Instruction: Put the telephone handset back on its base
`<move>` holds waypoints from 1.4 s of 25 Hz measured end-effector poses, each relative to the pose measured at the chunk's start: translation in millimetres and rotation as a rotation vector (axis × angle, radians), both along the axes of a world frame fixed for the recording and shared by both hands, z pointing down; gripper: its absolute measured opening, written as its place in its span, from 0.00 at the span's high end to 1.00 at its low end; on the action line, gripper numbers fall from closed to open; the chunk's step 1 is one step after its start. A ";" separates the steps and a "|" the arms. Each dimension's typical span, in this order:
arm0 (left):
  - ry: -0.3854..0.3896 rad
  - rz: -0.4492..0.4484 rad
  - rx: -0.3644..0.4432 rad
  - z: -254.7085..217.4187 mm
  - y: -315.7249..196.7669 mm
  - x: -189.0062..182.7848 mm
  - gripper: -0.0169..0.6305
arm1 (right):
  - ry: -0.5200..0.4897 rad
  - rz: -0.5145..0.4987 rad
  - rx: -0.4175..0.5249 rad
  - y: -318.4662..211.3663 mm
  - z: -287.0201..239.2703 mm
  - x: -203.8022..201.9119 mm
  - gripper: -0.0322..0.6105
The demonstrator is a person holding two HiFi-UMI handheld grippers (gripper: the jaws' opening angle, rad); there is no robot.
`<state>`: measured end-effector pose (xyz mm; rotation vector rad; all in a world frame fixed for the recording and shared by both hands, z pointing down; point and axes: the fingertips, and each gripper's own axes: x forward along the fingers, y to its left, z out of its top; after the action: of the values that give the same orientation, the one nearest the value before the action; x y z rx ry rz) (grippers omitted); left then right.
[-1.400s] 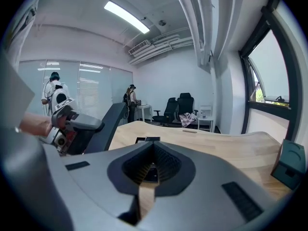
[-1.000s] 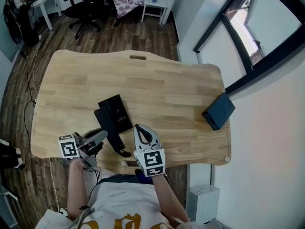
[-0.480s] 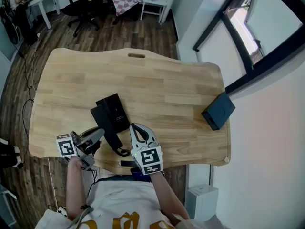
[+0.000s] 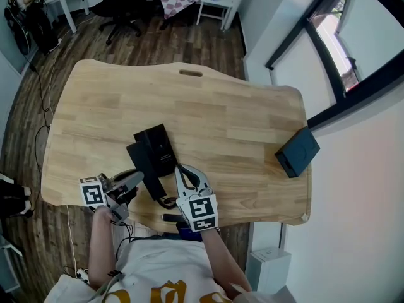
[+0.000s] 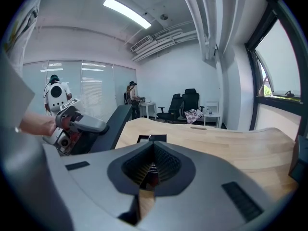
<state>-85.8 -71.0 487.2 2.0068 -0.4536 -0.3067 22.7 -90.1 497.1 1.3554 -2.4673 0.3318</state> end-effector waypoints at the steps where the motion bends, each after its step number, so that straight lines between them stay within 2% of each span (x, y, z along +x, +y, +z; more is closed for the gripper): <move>1: -0.002 0.001 -0.005 2.7 -1.0 0.5 0.87 | -0.002 -0.003 -0.010 -0.5 2.8 0.2 0.94; 19: 0.001 -0.013 -0.068 39.1 -24.1 -7.3 0.87 | -0.024 -0.040 -0.084 -30.0 27.5 -6.5 0.94; 35: -0.018 0.007 -0.072 69.1 -35.5 -6.7 0.87 | -0.016 -0.044 -0.144 -44.5 56.2 -3.3 0.94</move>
<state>-92.4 -106.5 556.3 1.9417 -0.4625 -0.2641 19.4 -134.6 553.3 1.2424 -2.4298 0.5014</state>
